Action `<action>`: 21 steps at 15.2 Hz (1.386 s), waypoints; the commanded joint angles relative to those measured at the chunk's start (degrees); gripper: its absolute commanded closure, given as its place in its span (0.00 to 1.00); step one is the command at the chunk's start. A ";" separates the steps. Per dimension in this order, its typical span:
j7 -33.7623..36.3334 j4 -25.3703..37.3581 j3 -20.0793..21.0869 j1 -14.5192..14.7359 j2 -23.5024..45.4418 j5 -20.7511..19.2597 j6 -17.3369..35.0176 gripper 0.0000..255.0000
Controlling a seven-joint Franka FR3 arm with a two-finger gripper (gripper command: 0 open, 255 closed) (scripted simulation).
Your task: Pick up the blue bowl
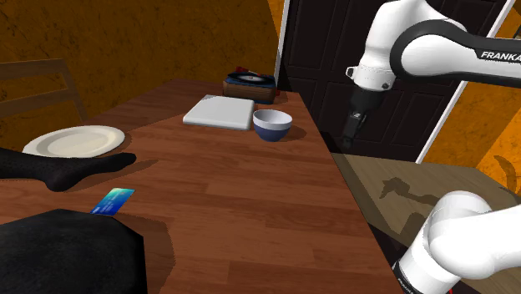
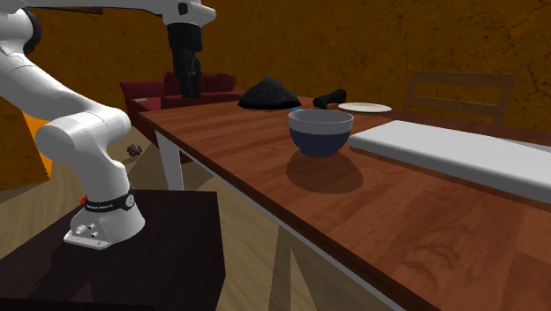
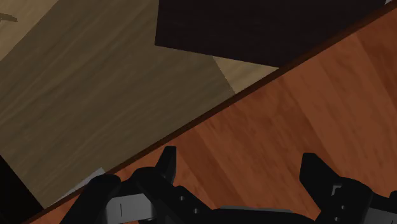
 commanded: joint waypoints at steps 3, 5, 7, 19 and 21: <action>0.62 2.26 0.38 -0.07 4.60 0.21 2.40 0.00; 1.20 4.81 0.79 -0.17 9.19 0.36 4.50 0.00; 1.78 7.64 1.17 -0.26 13.75 0.43 6.30 0.00; 5.01 30.67 3.30 -0.48 40.95 -0.56 10.78 0.00; 5.49 35.68 3.57 -0.35 45.59 -0.95 10.45 0.00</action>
